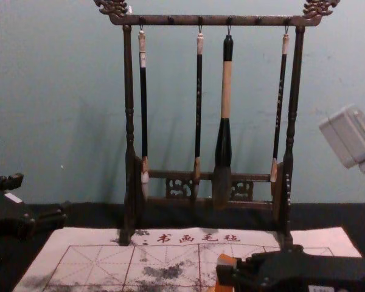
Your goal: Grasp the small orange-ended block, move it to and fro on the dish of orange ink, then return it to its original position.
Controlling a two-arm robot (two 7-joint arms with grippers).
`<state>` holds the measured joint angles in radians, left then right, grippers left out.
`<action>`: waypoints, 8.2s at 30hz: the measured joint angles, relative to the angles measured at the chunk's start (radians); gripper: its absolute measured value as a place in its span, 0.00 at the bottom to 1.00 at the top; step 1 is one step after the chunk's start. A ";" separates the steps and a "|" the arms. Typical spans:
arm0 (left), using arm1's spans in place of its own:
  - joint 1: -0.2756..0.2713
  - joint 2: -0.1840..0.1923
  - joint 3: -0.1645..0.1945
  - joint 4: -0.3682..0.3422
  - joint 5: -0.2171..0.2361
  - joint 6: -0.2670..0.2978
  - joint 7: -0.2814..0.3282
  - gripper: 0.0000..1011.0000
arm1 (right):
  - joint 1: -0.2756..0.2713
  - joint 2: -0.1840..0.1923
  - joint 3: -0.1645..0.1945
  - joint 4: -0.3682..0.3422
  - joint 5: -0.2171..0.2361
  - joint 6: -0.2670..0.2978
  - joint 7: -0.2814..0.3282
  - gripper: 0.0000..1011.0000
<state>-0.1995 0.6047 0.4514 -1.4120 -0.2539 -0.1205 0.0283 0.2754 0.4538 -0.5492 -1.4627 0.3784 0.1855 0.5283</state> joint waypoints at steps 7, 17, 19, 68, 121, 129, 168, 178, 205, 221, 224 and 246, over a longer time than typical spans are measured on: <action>0.000 0.000 0.000 0.000 0.000 0.000 0.000 0.99 | -0.011 0.007 0.000 -0.011 0.006 0.003 -0.001 0.13; 0.000 0.000 0.000 0.000 0.000 0.000 0.000 0.99 | -0.028 0.019 0.000 -0.033 0.014 0.011 -0.002 0.12; 0.000 0.000 0.000 0.000 0.000 0.000 0.000 0.99 | -0.032 0.021 -0.001 -0.038 0.016 0.011 -0.002 0.13; 0.000 0.000 0.000 0.000 0.000 0.000 0.000 0.99 | -0.005 -0.014 -0.059 -0.022 0.012 0.011 0.014 0.13; 0.000 0.000 0.000 0.000 0.000 0.000 0.000 0.99 | 0.018 -0.062 -0.007 0.049 0.008 0.012 -0.041 0.12; 0.000 0.000 0.000 0.000 0.000 0.000 0.000 0.99 | 0.001 -0.050 0.008 0.026 0.014 0.012 -0.049 0.13; 0.000 0.000 0.000 0.000 0.000 0.000 0.000 0.99 | -0.063 -0.006 0.001 -0.052 0.031 0.028 -0.034 0.12; 0.000 0.000 0.000 0.000 0.000 0.000 0.000 0.99 | -0.047 -0.019 -0.027 -0.043 0.030 0.031 -0.019 0.13; 0.000 0.000 0.000 0.000 0.000 0.000 0.000 0.99 | 0.025 -0.076 -0.053 0.047 0.022 0.027 -0.015 0.12; 0.000 0.000 0.000 0.000 0.000 0.000 0.000 0.99 | 0.026 -0.076 -0.026 0.056 0.021 0.021 -0.037 0.13; 0.000 0.000 0.000 0.000 0.000 0.000 0.000 0.99 | 0.024 -0.075 -0.024 0.053 0.021 0.020 -0.039 0.13; 0.000 0.000 0.000 0.000 0.000 0.000 0.000 0.99 | 0.004 -0.056 0.002 0.028 0.019 0.013 -0.056 0.12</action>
<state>-0.1995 0.6047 0.4514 -1.4120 -0.2539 -0.1205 0.0283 0.2795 0.3981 -0.5475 -1.4344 0.3971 0.1980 0.4720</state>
